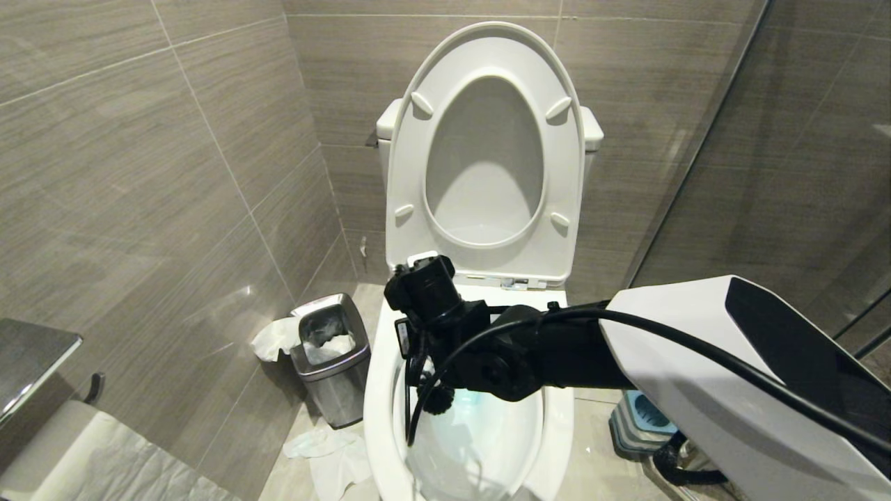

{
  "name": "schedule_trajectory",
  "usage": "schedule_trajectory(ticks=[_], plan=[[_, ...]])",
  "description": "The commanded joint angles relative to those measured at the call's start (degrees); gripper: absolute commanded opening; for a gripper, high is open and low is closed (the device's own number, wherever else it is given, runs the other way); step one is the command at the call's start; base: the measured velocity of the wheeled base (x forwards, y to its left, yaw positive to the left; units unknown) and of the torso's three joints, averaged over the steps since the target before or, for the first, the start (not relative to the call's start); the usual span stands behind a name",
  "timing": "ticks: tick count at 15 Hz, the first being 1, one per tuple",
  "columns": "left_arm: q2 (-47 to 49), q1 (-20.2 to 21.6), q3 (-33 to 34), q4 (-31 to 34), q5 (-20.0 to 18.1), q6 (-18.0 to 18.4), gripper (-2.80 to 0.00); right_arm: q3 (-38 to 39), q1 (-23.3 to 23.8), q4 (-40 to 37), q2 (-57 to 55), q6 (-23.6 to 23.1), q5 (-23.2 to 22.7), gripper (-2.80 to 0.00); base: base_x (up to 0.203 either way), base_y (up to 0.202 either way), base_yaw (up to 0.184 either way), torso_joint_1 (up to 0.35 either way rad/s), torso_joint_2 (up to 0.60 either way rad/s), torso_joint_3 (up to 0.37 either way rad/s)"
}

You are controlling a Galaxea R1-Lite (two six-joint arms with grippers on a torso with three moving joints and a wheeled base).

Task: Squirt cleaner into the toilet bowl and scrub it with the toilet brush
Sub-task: Scrub the toilet bowl

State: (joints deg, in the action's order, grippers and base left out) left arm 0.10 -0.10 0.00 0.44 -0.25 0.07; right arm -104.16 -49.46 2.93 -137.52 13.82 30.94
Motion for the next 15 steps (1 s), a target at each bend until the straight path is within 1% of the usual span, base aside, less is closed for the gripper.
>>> schedule_trajectory(ticks=[1,4,8,9,11,12,15], plan=[[0.0,0.0,0.1,0.0,0.0,0.0,-2.8,-4.2,2.1,0.0,-3.3,-0.2,2.1,-2.8,0.0,0.0,0.0,0.0,0.0,0.0],[0.0,0.0,0.1,0.0,0.0,0.0,-2.8,-4.7,4.6,-0.2,-3.3,-1.6,3.8,-2.8,0.0,0.0,0.0,0.0,0.0,0.0],[0.0,0.0,0.1,0.0,0.0,0.0,-2.8,-3.8,7.8,-0.2,-1.6,-3.8,4.0,-2.8,0.0,0.0,0.0,0.0,0.0,0.0],[0.0,0.0,0.1,0.0,0.0,0.0,-2.8,-2.1,8.1,-0.3,-0.8,-3.9,4.0,-2.8,0.0,0.0,0.0,0.0,0.0,0.0],[0.0,0.0,0.1,0.0,0.0,0.0,-2.8,3.9,8.6,-0.2,2.4,-4.4,3.5,-2.8,0.0,0.0,0.0,0.0,0.0,0.0],[0.0,0.0,0.1,0.0,0.0,0.0,-2.8,7.7,8.6,0.0,4.4,-4.5,2.4,-2.8,0.0,0.0,0.0,0.0,0.0,0.0],[0.0,0.0,0.1,0.0,0.0,-0.1,-2.8,17.7,8.2,0.2,11.5,-4.6,-3.9,-2.8,0.0,0.0,0.0,0.0,0.0,0.0]])
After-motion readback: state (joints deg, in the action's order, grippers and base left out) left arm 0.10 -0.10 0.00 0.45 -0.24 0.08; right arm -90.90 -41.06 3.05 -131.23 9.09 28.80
